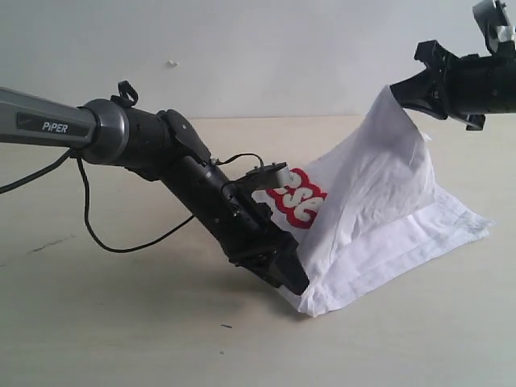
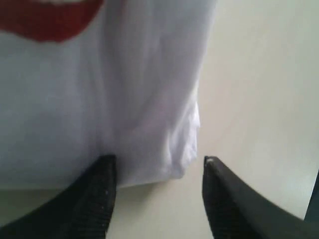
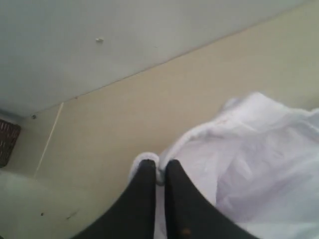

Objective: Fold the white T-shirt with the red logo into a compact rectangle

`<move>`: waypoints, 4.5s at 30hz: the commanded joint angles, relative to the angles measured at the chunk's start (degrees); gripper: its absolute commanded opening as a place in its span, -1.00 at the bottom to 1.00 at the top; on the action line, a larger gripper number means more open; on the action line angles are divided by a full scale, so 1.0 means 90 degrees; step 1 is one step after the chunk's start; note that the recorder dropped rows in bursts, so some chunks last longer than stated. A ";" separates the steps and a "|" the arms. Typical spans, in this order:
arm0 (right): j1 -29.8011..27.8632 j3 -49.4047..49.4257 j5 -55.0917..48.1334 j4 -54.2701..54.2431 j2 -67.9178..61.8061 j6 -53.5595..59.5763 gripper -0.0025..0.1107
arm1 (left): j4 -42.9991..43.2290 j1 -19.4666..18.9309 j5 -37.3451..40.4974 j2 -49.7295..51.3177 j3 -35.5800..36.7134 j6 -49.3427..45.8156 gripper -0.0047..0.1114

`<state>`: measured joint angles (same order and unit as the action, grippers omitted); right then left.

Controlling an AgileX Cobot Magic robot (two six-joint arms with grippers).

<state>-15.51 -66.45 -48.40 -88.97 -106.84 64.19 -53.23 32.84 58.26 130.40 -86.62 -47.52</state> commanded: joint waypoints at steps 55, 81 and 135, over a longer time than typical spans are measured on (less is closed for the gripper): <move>0.0757 -0.0224 0.0203 0.7547 -0.1317 -0.3810 -0.96 | 0.0111 -0.0272 0.0504 -0.0339 0.0000 -0.0025 -0.01; 0.2077 -0.0210 0.0261 0.7360 0.0306 -0.4033 -0.96 | 0.0128 -0.0782 -0.0935 -0.0747 0.0000 0.0089 -0.01; 0.2697 -0.0210 -0.0309 0.7561 -0.0916 -0.3945 -0.96 | 0.0145 -0.1427 0.1149 -0.0906 0.0000 0.0433 -0.24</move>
<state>7.70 -68.34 -55.56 -26.36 -114.57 34.85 -49.72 19.91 67.40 122.95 -86.65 -44.02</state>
